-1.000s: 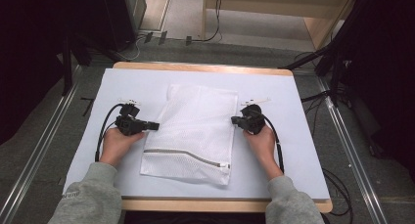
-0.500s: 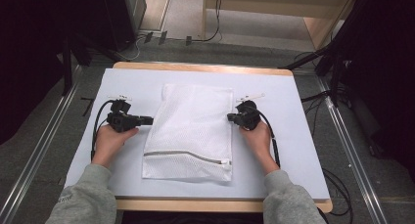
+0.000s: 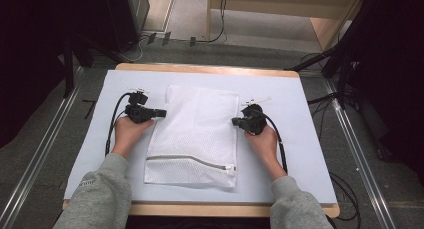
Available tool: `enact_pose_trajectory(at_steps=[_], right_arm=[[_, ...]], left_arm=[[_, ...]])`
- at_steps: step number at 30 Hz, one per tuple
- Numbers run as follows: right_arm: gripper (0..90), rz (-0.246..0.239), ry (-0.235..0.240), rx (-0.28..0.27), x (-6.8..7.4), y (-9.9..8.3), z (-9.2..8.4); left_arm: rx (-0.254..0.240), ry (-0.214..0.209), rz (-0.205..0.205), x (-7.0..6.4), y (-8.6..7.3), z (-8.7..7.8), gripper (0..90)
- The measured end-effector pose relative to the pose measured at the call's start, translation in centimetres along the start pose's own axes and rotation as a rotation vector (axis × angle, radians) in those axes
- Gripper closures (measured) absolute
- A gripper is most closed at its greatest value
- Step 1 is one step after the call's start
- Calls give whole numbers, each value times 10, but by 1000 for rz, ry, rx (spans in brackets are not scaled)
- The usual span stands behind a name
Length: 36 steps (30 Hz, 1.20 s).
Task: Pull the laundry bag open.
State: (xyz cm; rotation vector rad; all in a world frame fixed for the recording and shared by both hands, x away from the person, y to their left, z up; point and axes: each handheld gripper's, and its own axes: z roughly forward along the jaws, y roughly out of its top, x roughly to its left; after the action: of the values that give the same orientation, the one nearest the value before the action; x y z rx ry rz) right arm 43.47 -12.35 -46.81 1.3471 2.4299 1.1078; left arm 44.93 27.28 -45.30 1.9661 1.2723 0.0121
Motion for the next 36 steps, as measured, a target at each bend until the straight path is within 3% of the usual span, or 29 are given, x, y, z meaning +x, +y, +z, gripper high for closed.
enact_pose_trajectory(at_steps=[6,15,21,25,27,32,36], right_arm=[[900,-12,-5,7,3,-4,0],[900,-34,-42,3,-3,0,2],[900,-11,-59,-12,-12,11,11],[893,1,-36,-10,-13,11,11],[866,19,-22,-17,-12,11,7],[795,-18,-7,-65,-3,6,-15],[794,-32,4,-84,3,-4,-29]], left_arm=[[18,20,16,1,-2,7,867],[2,37,14,4,-2,6,864],[1,42,17,3,-2,5,852],[-2,26,18,0,-1,1,838],[2,14,23,-3,-1,-3,827],[2,-14,64,-21,-5,-14,821],[7,-24,85,-33,-11,-23,819]])
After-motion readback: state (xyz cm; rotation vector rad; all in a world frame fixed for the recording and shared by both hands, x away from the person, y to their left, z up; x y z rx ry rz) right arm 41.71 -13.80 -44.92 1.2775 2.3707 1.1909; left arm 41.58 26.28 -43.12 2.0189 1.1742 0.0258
